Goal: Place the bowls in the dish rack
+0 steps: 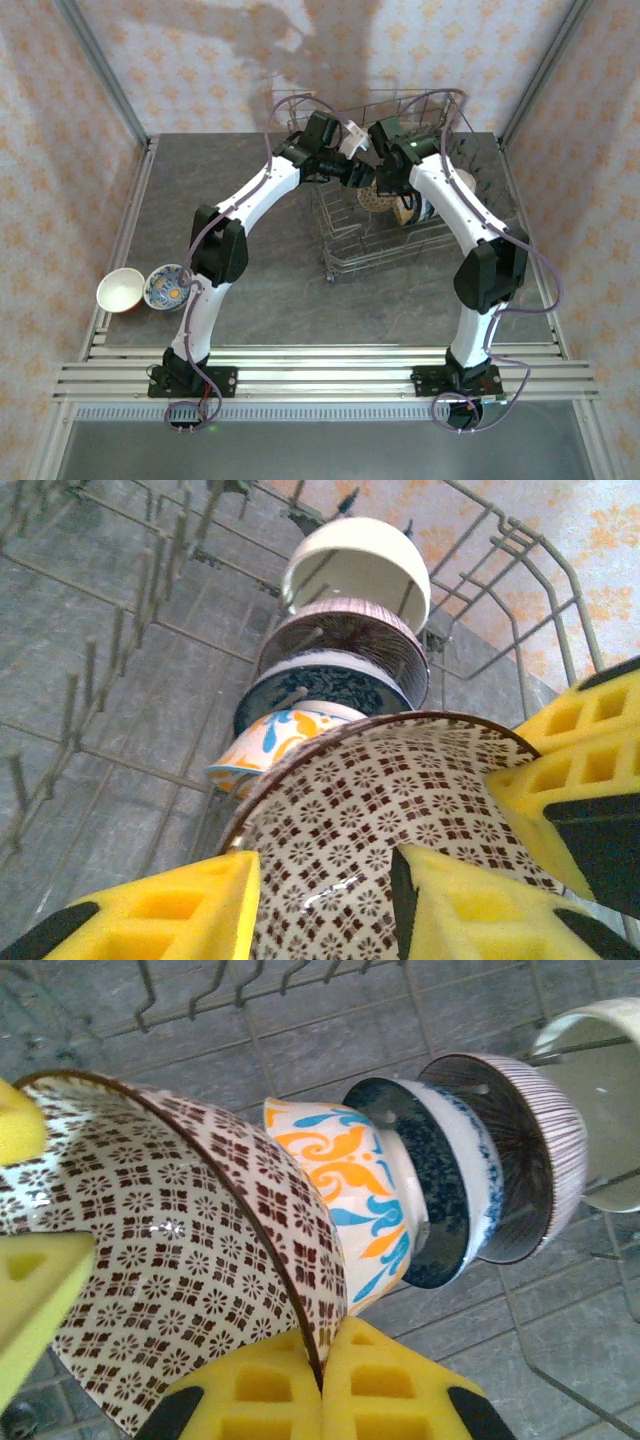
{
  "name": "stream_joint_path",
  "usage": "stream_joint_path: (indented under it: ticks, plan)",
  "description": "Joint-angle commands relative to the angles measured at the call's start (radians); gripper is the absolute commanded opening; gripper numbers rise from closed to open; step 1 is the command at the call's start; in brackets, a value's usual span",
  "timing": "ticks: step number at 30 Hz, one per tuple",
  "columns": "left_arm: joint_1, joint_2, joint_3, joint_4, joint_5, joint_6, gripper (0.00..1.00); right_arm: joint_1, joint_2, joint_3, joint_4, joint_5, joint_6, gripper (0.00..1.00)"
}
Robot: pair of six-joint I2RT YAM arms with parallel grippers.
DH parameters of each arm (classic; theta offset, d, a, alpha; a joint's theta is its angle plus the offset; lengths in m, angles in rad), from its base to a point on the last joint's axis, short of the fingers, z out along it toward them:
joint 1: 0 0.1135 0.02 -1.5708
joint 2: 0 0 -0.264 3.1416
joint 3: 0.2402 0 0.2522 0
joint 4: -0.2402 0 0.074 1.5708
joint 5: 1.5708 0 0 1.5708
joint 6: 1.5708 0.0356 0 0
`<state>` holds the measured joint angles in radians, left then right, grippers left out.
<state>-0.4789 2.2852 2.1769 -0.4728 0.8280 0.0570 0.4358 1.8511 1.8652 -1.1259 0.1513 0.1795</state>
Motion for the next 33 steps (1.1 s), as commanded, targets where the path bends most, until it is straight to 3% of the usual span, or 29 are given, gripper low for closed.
stream_joint_path:
  ticks: [1,8,16,28,33]
  plan:
    - [0.045,-0.113,-0.039,0.112,-0.100,-0.090,0.44,0.029,0.008,0.051,-0.099,0.159,0.072,0.00]
    - [0.080,-0.254,-0.161,0.080,-0.259,-0.118,0.44,0.104,0.041,0.078,-0.193,0.357,0.201,0.00]
    - [0.105,-0.371,-0.327,0.068,-0.336,-0.104,0.44,0.180,0.155,0.197,-0.373,0.580,0.364,0.00]
    - [0.128,-0.418,-0.396,0.063,-0.368,-0.095,0.44,0.213,0.299,0.373,-0.558,0.758,0.447,0.00]
    - [0.151,-0.441,-0.428,0.087,-0.395,-0.128,0.44,0.214,0.336,0.390,-0.612,0.775,0.479,0.00]
